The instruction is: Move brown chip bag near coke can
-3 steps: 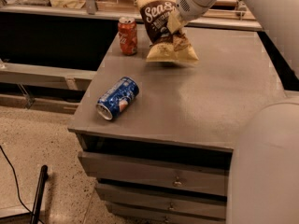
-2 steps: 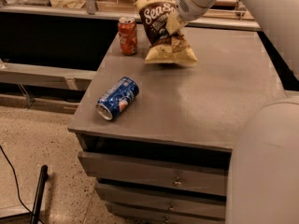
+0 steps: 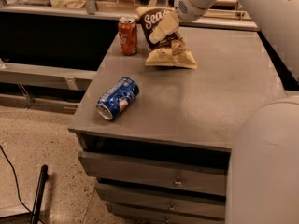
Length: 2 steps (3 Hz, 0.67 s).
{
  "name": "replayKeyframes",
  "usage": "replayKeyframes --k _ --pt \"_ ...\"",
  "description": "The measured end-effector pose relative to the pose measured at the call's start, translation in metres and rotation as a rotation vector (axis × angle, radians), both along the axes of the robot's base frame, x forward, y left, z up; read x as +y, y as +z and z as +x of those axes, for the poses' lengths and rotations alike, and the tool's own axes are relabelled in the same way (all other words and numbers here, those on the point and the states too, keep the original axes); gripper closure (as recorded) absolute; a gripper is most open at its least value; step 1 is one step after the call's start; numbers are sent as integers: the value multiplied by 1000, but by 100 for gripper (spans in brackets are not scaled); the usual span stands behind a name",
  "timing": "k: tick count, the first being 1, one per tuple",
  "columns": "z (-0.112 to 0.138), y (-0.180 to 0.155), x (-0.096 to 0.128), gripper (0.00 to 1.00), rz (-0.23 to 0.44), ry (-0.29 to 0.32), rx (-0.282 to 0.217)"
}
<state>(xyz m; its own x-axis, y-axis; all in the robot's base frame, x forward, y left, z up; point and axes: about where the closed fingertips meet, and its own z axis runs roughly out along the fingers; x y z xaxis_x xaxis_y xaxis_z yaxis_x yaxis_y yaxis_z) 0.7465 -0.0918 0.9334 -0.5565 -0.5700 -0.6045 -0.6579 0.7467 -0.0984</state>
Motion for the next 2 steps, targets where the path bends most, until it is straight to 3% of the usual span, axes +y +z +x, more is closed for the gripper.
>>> replayKeyframes --k 1,2 --pt "-4 9 -16 0 77 43 -28" --pt "-13 26 -53 0 199 89 -105"
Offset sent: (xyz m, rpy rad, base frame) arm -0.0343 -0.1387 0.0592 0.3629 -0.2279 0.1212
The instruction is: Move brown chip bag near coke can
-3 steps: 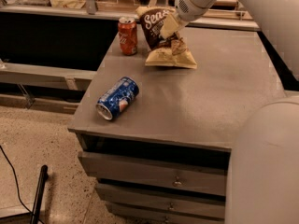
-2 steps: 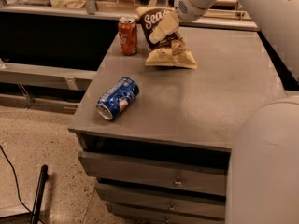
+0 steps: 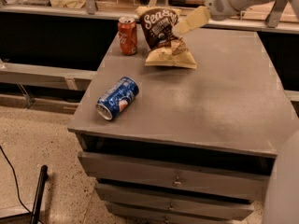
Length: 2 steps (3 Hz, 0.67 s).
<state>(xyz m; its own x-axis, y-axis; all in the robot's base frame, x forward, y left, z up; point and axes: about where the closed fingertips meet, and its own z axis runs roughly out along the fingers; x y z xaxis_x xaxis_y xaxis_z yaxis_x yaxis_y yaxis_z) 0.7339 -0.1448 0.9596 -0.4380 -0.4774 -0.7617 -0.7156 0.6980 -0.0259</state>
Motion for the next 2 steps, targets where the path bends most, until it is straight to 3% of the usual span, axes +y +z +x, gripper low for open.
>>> replayKeyframes --k 1,2 --pt "-10 18 -37 0 61 24 -70" --pt "-14 26 -50 0 74 31 -101"
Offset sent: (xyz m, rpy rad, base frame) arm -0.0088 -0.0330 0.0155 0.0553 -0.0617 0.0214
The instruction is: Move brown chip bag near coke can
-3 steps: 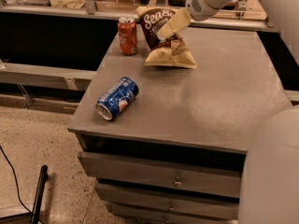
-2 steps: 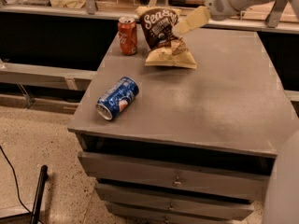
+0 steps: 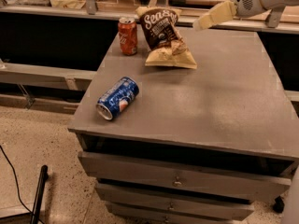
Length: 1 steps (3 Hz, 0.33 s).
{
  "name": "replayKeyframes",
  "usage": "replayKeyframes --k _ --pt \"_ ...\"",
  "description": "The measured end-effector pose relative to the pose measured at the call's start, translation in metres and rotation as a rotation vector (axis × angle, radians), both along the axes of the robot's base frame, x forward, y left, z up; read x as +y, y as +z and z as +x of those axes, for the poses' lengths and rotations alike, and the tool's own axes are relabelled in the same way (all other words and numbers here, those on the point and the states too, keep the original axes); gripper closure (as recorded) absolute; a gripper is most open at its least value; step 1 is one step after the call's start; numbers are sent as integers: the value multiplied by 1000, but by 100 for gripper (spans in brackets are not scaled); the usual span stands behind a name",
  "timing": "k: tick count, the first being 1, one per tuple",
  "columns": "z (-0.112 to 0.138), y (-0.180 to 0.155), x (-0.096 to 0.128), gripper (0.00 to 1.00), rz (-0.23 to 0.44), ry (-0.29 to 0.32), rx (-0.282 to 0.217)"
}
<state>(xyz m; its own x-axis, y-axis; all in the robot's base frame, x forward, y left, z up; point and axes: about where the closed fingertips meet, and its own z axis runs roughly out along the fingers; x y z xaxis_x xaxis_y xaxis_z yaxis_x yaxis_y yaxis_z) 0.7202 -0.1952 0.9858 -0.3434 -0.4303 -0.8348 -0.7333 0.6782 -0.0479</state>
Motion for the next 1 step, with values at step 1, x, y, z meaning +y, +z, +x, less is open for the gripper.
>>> replayKeyframes --k 1 --pt "0 0 0 0 0 0 0"
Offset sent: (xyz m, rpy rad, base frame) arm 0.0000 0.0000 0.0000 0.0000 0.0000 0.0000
